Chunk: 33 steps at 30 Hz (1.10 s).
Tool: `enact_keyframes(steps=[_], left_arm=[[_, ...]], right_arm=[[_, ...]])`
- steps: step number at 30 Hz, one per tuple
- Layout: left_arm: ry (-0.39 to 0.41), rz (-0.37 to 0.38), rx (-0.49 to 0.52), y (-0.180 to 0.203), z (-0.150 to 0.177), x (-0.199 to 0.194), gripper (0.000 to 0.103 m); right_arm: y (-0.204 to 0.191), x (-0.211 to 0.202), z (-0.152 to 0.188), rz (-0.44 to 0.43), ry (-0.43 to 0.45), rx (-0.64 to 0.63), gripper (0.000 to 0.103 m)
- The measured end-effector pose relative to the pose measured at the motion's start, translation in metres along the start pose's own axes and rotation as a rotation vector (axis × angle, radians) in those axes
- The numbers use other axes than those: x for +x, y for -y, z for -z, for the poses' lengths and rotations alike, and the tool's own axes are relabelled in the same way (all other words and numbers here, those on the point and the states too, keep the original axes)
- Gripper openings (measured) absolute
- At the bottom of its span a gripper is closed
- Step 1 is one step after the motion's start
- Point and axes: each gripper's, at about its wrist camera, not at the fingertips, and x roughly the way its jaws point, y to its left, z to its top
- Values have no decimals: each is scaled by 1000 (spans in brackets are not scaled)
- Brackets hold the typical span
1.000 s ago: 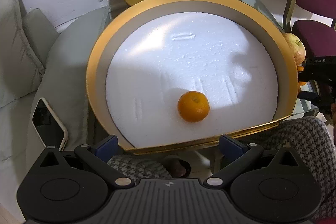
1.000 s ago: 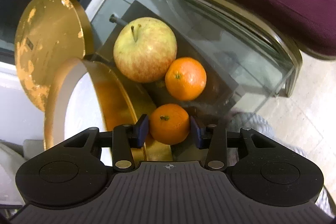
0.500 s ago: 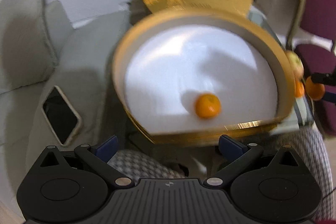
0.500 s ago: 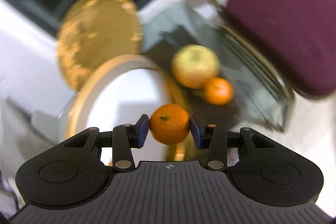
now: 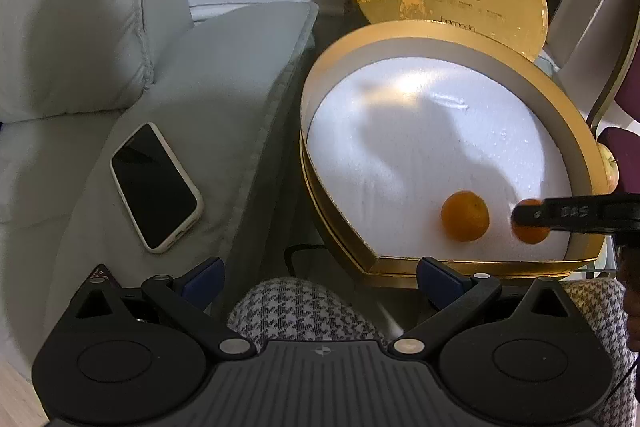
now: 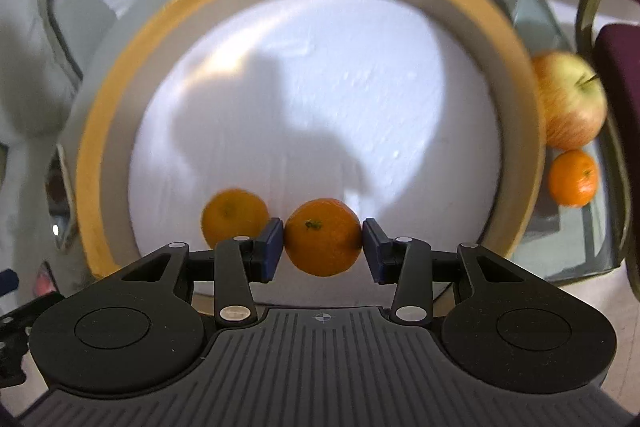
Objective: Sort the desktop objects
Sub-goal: 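Carry the mandarin into the gold box and release it, then withdraw the right tool and approach the last mandarin by the apple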
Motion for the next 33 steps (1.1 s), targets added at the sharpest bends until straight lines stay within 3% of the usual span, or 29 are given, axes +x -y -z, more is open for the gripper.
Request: enact_keyframes(steps=[4,6,12,24,33], left_arm=[[-9,9,2,-1,-3,6,102],[-10,11,4,-1,-4,5,102],[9,3,8,0,2,-5,102],[52,-5,86,21,23,-37,102],[88,-26,171,51,30,-57,102]], right_arm=[[-3,15,-5,14,-46,-16,45],[-3,18,-9,10,-59,-7,51],[4,5,-5,-5,-21,26,53],[49,-94,60,-113,145,197,64],[101,-117,102,-129,170,359,73]])
